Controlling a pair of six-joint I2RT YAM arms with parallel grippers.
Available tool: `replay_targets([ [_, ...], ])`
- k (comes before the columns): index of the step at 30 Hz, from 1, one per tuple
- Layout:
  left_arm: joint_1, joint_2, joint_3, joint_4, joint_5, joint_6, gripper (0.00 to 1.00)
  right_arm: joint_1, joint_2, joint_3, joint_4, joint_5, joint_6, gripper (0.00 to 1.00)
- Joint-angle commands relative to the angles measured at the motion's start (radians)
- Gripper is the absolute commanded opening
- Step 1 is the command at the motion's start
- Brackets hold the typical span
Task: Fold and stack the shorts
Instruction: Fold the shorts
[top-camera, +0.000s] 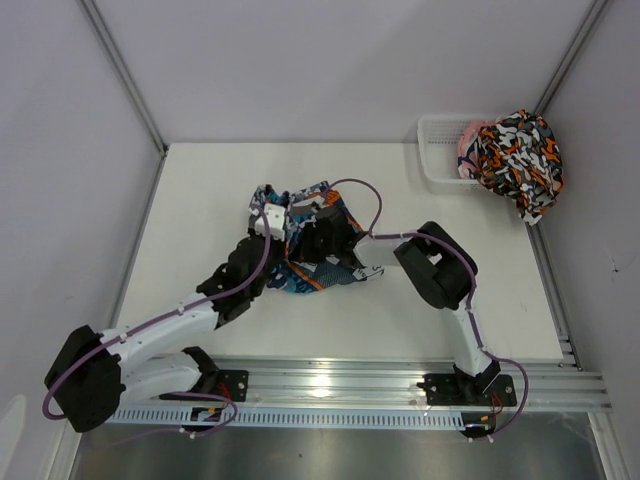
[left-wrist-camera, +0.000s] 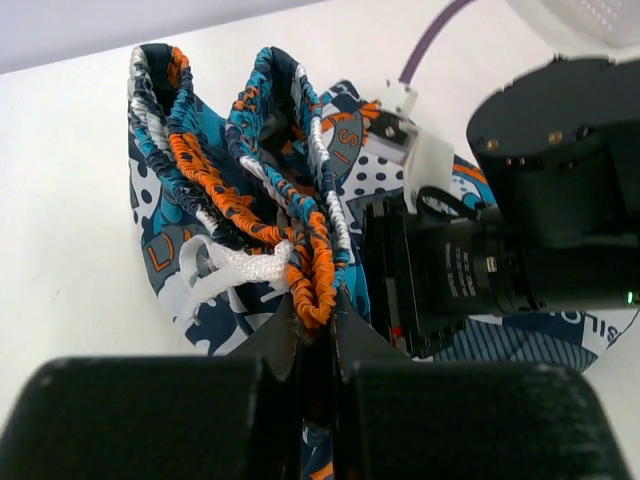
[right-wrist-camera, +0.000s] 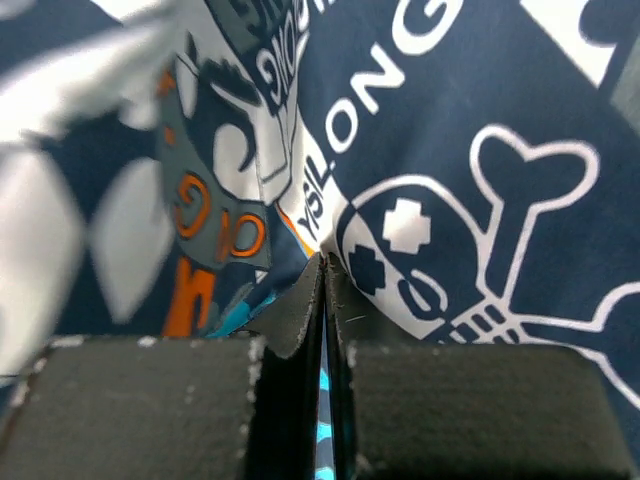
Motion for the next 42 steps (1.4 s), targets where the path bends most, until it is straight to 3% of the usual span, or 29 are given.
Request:
replay_targets([
  [1, -0.035, 0.034, 0.046, 0.024, -0.046, 0.036, 0.00, 0.001, 0.001, 0.035, 0.062, -0.046, 0.023, 0.00],
  [6, -0.122, 0.128, 0.147, 0.008, -0.132, 0.093, 0.00, 0.007, 0.026, 0.045, 0.107, -0.097, 0.051, 0.00],
  [17, -0.133, 0.172, 0.183, 0.003, -0.140, 0.119, 0.00, -0.055, -0.081, 0.096, -0.039, -0.134, -0.050, 0.00],
  [22, -0.133, 0.140, 0.166, 0.024, -0.138, 0.131, 0.00, -0.149, -0.172, 0.043, -0.143, -0.082, -0.112, 0.00],
  [30, -0.134, 0.148, 0.155, 0.041, -0.125, 0.142, 0.00, -0.306, -0.299, -0.062, -0.243, -0.146, -0.202, 0.00],
  [36, -0.134, 0.161, 0.169, 0.046, -0.118, 0.152, 0.00, -0.375, -0.356, -0.267, -0.116, -0.172, -0.170, 0.00],
  [42, -0.134, 0.165, 0.175, 0.055, -0.138, 0.166, 0.00, -0.391, -0.296, -0.346, -0.028, -0.213, -0.136, 0.00],
])
